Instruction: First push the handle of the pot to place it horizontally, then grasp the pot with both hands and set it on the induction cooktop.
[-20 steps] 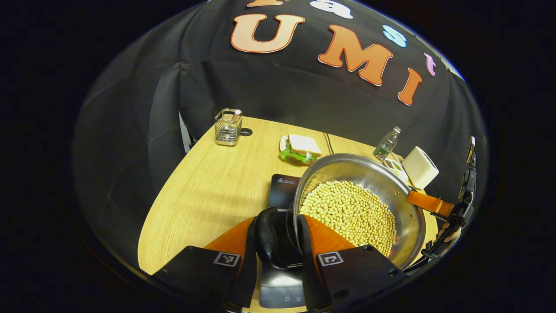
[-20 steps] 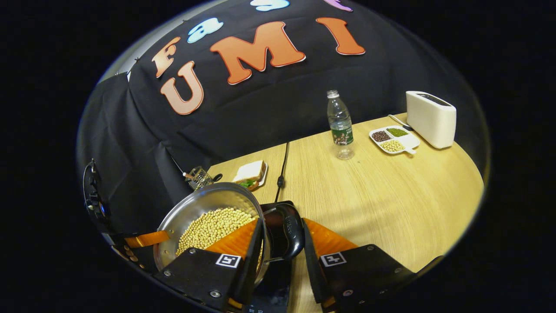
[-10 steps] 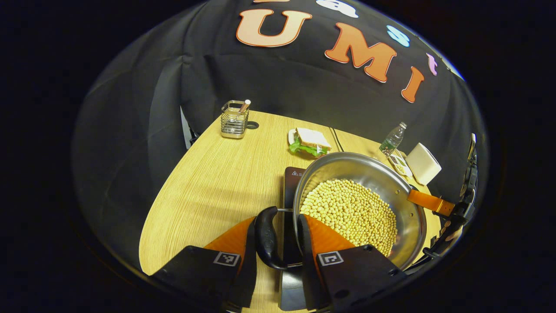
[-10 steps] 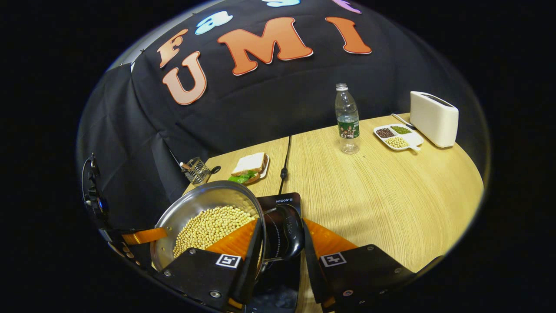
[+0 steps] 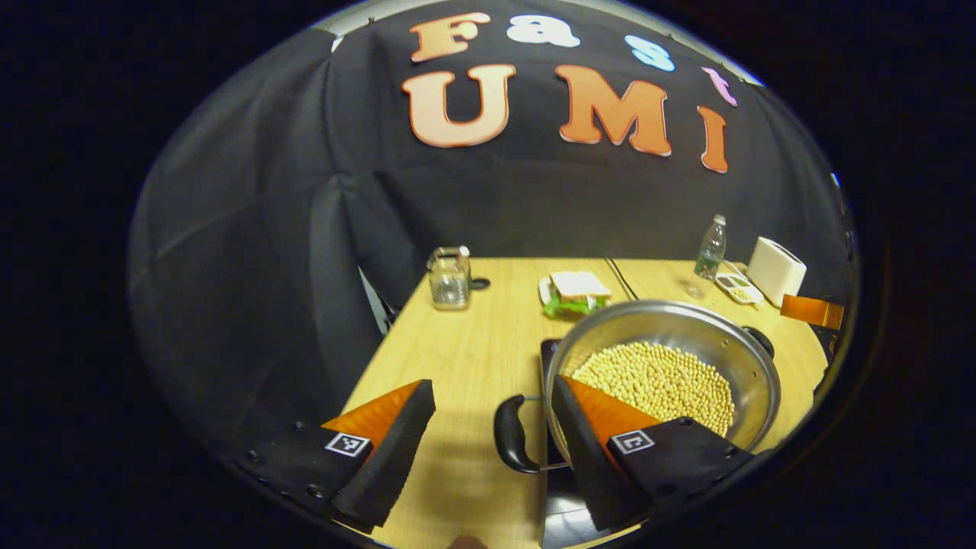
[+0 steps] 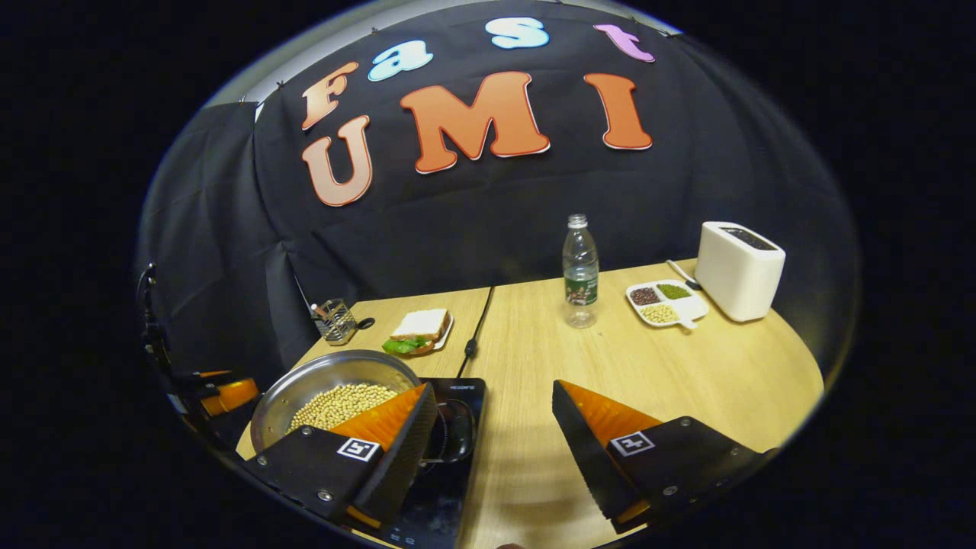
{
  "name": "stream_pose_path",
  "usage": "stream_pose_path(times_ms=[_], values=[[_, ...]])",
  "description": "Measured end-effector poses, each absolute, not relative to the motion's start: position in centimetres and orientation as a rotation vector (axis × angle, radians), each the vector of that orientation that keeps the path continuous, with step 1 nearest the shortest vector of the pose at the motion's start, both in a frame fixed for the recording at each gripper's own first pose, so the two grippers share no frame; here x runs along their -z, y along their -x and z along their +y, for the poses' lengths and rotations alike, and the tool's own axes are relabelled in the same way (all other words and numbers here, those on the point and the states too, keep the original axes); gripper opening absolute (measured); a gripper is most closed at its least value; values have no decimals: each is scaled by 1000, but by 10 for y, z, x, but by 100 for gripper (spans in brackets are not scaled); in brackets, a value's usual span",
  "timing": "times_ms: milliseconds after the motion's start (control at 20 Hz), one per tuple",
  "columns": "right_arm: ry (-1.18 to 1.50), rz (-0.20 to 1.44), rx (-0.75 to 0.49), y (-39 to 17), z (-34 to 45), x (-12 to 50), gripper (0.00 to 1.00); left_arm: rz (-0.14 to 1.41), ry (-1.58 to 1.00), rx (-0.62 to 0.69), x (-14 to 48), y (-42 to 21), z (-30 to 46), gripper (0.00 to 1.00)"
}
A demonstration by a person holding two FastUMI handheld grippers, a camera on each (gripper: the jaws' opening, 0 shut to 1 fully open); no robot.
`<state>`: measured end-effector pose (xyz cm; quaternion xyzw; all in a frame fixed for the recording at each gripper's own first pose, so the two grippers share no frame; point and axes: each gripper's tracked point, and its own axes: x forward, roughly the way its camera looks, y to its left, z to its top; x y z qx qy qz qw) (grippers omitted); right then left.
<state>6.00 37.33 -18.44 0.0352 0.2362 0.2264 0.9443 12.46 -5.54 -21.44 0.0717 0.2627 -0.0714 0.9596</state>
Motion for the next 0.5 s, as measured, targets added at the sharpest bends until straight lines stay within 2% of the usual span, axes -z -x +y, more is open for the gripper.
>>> stream_pose_path(times_ms=[200, 500], values=[[-72, 400, -400, -70, 313, 148, 94, 374, -98, 105, 147, -116, -55, 98], [10, 200, -308, -73, 227, 65, 94, 231, -70, 66, 75, -93, -61, 98]])
